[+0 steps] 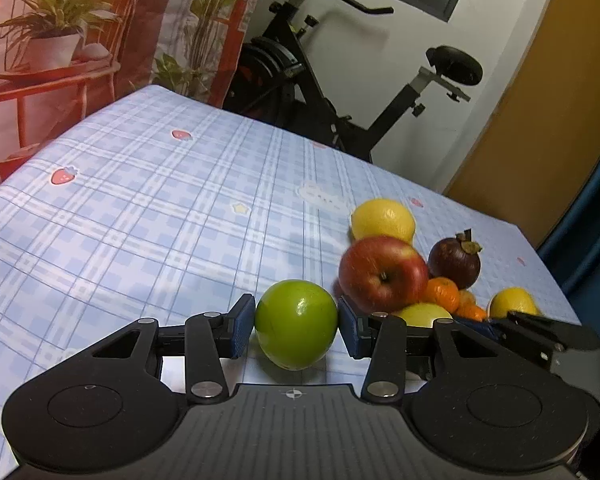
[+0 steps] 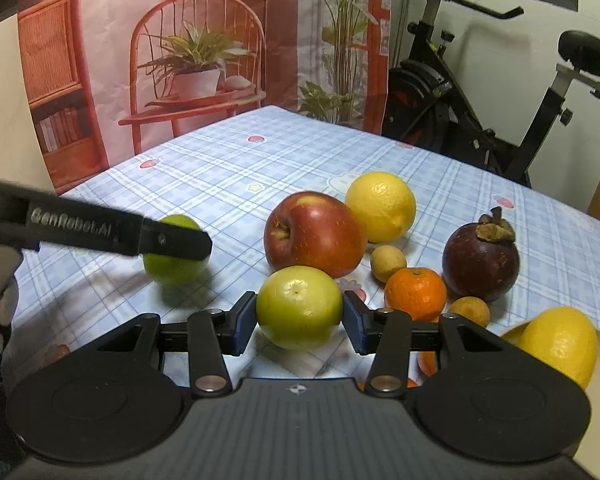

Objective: Organize fruits
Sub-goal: 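Close the right tool on the pale green apple while the left tool grasps the green apple, then carry both apples onto the beige plate and open both tools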

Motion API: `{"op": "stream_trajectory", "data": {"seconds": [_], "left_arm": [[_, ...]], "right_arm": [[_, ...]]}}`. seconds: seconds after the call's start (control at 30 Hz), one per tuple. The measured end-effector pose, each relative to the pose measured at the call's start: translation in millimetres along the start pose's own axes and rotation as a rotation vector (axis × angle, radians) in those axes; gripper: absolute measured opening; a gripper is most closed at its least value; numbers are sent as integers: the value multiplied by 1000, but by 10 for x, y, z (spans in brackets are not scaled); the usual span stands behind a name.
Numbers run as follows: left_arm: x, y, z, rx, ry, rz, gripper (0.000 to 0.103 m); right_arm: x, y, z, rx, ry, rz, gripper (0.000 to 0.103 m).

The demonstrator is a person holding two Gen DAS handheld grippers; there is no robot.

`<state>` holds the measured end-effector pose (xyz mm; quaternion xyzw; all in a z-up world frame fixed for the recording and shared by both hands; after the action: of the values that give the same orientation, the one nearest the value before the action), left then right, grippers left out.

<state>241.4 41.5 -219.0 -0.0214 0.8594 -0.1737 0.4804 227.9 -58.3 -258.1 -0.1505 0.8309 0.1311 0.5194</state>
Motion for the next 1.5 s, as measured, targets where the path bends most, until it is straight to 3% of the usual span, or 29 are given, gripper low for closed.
{"op": "stream_trajectory", "data": {"seconds": [0.47, 0.7, 0.93, 1.1, 1.2, 1.5], "left_arm": [[-39, -478, -135, 40, -12, 134, 48], [-229, -945, -162, 88, -30, 238, 48], [-207, -1603, -3, 198, -7, 347, 48], [-56, -2085, 245, 300, 53, 382, 48], [38, -2299, 444, 319, 91, 402, 48], [192, -2688, 869, 344, 145, 449, 48]], "right_arm": [[10, -177, -454, 35, -84, 81, 48], [-106, -451, -827, 74, -202, 154, 48], [-23, -1022, -1212, 205, -284, 230, 48], [192, -1404, -1322, 357, -267, 207, 48], [273, -1516, -1318, 411, -244, 173, 48], [448, -1567, -1215, 413, -161, 153, 48]]}}
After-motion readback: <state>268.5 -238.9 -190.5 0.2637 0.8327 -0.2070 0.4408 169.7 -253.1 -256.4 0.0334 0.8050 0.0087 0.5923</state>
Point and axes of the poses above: each gripper's, at about its wrist camera, not at the fingertips, and z roughly the way its jaws point, y to its left, x to its underside, the point moved 5 cm from there along z, roughly the way its jaws point, and after that the axes turned 11 degrees about -y, right-handed, at the moved point
